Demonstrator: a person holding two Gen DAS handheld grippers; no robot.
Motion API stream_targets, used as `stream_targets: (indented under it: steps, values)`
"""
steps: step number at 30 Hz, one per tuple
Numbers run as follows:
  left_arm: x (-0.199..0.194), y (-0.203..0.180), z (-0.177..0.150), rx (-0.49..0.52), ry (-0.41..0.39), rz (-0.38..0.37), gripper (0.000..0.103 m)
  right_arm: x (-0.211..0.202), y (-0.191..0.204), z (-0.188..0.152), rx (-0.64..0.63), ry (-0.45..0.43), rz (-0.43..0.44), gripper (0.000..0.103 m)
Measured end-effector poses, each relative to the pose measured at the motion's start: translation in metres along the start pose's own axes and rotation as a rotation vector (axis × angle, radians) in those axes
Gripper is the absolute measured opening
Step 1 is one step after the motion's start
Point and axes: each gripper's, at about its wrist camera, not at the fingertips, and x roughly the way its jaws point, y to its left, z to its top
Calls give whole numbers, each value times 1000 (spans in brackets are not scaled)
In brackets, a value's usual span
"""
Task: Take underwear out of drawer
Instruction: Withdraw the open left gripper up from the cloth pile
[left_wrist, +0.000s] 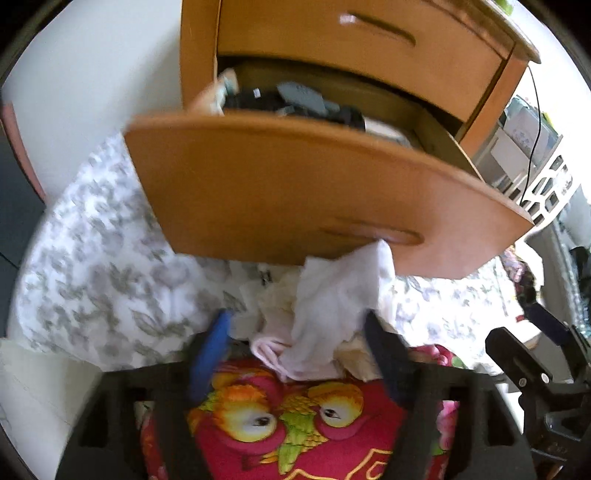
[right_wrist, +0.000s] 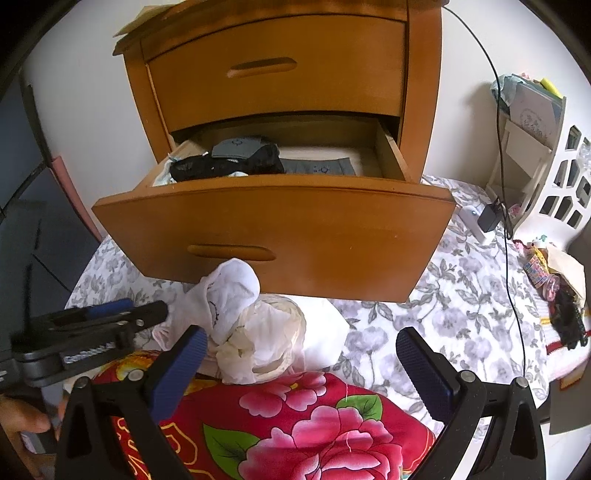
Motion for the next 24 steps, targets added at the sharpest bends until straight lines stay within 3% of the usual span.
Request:
stream_targets:
  steps: [7, 10, 24]
  values:
    - [-29, 2, 2, 31, -162, 53, 96, -1, 1, 0, 1, -4, 2, 103]
    - [-34, 4, 3, 33, -188, 72, 102, -2, 2, 0, -2, -8, 3, 103]
    - [-59, 14, -1, 15, -338, 90, 102, -11, 12, 4, -15, -68, 10, 103]
